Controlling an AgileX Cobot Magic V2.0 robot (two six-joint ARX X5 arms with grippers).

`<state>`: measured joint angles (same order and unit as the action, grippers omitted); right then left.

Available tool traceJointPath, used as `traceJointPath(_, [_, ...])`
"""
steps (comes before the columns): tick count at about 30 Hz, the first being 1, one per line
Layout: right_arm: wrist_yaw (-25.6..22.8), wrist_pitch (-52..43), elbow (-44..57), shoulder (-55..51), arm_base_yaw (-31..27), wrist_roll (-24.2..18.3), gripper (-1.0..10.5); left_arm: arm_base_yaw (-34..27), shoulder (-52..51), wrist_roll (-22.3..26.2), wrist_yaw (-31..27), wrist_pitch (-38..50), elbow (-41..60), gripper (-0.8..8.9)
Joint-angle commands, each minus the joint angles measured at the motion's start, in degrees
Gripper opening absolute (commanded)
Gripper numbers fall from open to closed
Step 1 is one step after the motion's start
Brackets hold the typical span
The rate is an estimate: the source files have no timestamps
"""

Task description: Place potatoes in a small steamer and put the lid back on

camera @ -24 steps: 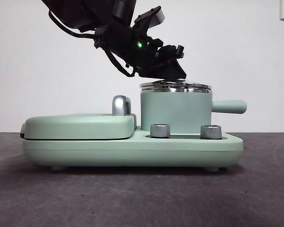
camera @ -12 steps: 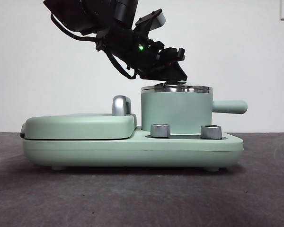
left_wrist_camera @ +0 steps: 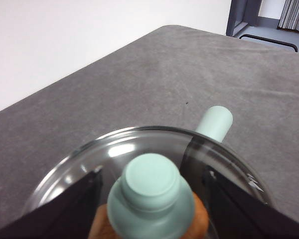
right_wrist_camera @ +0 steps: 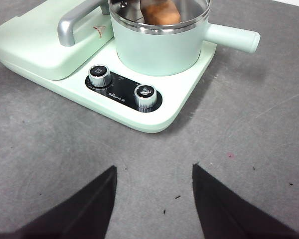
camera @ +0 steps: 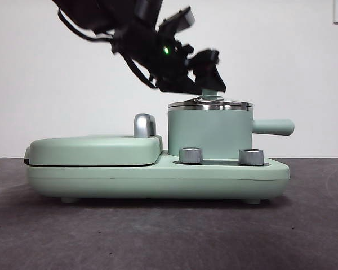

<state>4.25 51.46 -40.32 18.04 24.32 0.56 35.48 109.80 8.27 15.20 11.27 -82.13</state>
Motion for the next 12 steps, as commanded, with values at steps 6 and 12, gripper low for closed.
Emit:
traceJointPath(6, [-0.2, -0.46, -0.13, 0.11, 0.28, 0.92, 2.3, -1.44, -10.36, -1.57, 0.48, -14.71, -1.6, 3.41])
traceJointPath(12, [-0.2, -0.46, -0.13, 0.11, 0.28, 0.94, 2.3, -4.26, -19.39, -6.54, 1.22, -19.32, 3.21, 3.41])
